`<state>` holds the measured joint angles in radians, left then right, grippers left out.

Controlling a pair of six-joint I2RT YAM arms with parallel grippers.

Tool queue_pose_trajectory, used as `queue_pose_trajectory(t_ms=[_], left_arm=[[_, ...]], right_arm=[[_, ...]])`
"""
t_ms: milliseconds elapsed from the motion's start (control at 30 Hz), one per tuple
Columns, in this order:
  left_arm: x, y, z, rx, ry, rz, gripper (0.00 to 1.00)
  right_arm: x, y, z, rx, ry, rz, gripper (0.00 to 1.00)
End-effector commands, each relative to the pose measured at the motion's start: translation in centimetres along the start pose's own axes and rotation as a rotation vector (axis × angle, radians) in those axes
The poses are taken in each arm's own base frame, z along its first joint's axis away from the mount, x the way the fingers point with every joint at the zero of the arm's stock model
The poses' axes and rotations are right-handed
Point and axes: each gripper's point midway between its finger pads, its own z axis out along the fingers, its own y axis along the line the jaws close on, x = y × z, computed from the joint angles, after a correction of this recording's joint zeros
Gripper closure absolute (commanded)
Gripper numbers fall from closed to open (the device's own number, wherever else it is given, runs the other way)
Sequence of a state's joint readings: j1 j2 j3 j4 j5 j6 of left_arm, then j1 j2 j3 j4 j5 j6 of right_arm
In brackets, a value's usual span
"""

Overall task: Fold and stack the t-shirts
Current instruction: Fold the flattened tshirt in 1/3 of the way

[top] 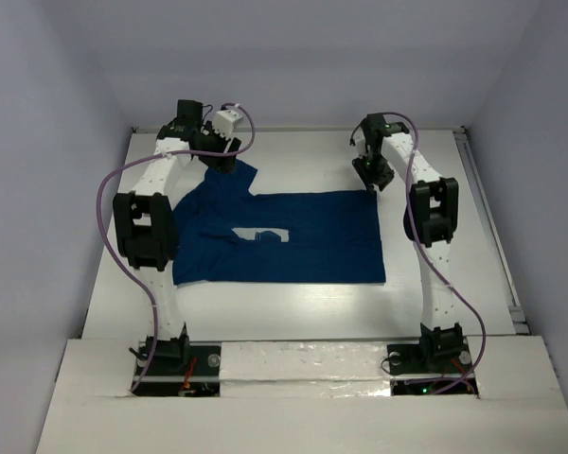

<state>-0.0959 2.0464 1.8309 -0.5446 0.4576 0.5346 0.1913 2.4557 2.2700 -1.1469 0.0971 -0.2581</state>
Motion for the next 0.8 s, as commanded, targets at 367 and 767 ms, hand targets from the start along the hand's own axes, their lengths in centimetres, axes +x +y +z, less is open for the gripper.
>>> queue_pose_trajectory(t_ms=[367,767], left_arm=[[-1.2,-0.2,-1.5,0.010,-0.030,0.016,0.41],[-1.8,-0.2,-2.2,0.007,-0.029,0.005,0.41]], right_arm=[[-1.2,1.4,-2.6,-0.129,-0.059,-0.075,0.54],[-0.3,1.8,-1.3,-0.141,-0.009,-0.055,0.52]])
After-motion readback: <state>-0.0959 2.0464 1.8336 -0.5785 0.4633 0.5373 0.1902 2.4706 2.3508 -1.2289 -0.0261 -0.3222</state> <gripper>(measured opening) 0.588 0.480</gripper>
